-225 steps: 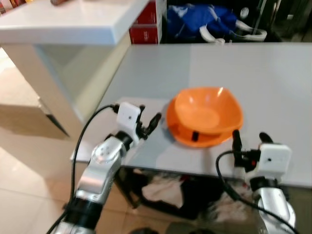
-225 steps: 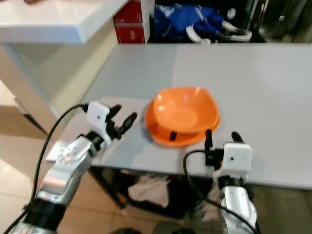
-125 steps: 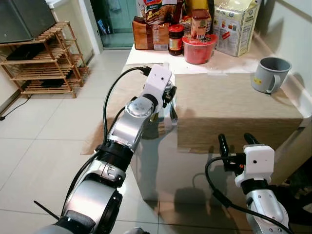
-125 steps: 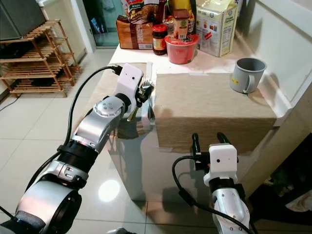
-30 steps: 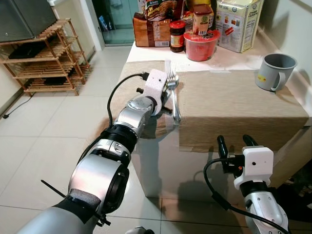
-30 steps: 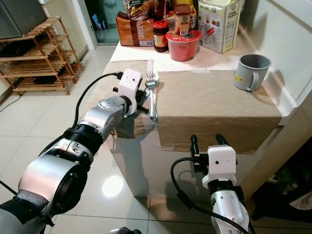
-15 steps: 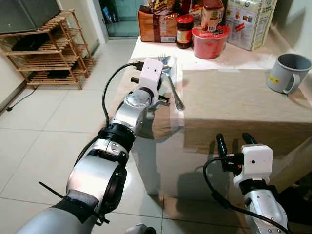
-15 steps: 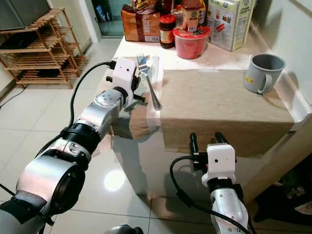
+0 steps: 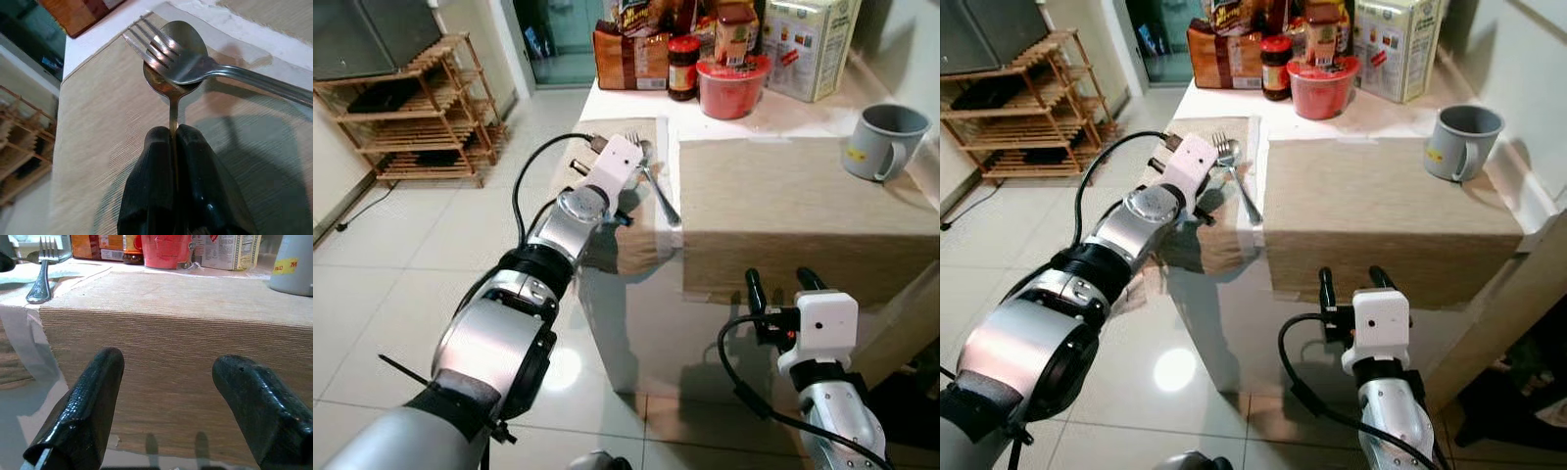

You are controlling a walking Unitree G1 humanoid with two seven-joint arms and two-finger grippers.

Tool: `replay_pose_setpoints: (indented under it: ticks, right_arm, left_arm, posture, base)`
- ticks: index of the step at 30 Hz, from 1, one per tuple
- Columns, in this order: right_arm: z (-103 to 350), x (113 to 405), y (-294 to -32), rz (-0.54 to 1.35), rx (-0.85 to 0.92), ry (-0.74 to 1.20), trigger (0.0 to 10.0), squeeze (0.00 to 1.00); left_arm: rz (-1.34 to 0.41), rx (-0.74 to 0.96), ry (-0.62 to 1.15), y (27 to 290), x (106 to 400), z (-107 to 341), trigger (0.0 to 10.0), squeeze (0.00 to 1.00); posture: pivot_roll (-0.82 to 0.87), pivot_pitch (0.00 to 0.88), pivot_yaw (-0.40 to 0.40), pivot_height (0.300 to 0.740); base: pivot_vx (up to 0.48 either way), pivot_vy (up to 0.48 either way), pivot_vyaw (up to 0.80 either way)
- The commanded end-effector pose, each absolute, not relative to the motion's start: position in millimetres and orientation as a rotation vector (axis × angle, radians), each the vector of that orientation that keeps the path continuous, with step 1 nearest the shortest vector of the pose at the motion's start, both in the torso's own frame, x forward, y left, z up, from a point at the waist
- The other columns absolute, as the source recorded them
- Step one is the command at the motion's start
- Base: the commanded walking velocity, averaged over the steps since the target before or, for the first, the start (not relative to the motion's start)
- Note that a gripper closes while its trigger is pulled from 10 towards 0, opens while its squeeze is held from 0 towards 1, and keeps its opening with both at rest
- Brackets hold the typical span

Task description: Setting the table

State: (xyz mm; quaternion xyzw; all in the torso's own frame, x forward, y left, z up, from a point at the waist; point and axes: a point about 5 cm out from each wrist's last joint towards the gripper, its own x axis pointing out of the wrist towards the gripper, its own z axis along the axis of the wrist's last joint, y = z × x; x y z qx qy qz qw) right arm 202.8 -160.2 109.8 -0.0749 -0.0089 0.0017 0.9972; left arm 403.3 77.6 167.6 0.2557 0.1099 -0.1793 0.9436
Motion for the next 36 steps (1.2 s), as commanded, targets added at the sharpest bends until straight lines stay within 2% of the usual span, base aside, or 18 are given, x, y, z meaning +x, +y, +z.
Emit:
replay_pose_setpoints:
  ticks: [1,10,18,20,24,25,26,27,30,31,33,36]
  right_arm:
    - [108,204,-156,0.003,-0.142,-0.018,10.0,0.00]
    - [106,205,-154,-0.005,-0.134,-0.020,10.0,0.00]
    - [103,207,-156,-0.007,-0.137,-0.020,10.0,0.00]
    - [104,207,-156,-0.007,-0.138,-0.022,10.0,0.00]
    - [104,207,-156,-0.009,-0.139,-0.026,10.0,0.00]
    - [104,207,-156,-0.009,-0.139,-0.026,10.0,0.00]
    - [105,206,-156,-0.011,-0.138,-0.029,10.0,0.00]
    - [105,206,-156,-0.011,-0.138,-0.029,10.0,0.00]
    - [105,206,-157,-0.014,-0.139,-0.032,10.0,0.00]
    - [105,206,-157,-0.014,-0.139,-0.032,10.0,0.00]
    - [108,208,-160,-0.022,-0.147,-0.043,10.0,0.00]
    - [110,210,-163,-0.030,-0.157,-0.052,10.0,0.00]
  left_arm:
    - [-0.388,0.592,0.193,77,407,180,0.0,0.00]
    - [-0.385,0.684,0.163,80,411,189,0.0,0.00]
    - [-0.328,0.864,0.075,87,414,197,0.0,0.00]
    - [-0.319,0.866,0.079,90,415,198,0.0,0.00]
    - [-0.287,0.691,0.132,95,416,199,0.0,0.00]
    - [-0.287,0.691,0.132,95,416,199,0.0,0.00]
    - [-0.278,0.528,0.159,95,416,197,0.0,0.00]
    - [-0.278,0.528,0.159,95,416,197,0.0,0.00]
    - [-0.290,0.301,0.183,87,413,191,0.0,0.00]
    - [-0.290,0.301,0.183,87,413,191,0.0,0.00]
    - [-0.320,0.168,0.153,77,408,185,0.0,0.00]
    - [-0.351,0.098,0.075,70,403,185,0.0,0.00]
  posture:
    - [-0.10,0.000,0.173,0.723]
    - [-0.10,0.000,0.185,0.723]
    - [-0.10,0.000,0.185,0.723]
    - [-0.10,0.000,0.185,0.723]
    - [-0.10,0.000,0.186,0.723]
    - [-0.10,0.000,0.186,0.723]
    - [-0.10,0.000,0.181,0.723]
    - [-0.10,0.000,0.181,0.723]
    - [-0.10,0.000,0.173,0.723]
    - [-0.10,0.000,0.173,0.723]
    - [-0.10,0.000,0.156,0.723]
    - [-0.10,0.000,0.150,0.723]
  base:
    - [0.000,0.000,0.00]
    - [0.000,0.000,0.00]
    - [0.000,0.000,0.00]
    - [0.000,0.000,0.00]
    - [0.000,0.000,0.00]
    - [0.000,0.000,0.00]
    - [0.000,0.000,0.00]
    - [0.000,0.000,0.00]
    - [0.000,0.000,0.00]
    - [0.000,0.000,0.00]
    - [0.000,0.000,0.00]
    - [0.000,0.000,0.00]
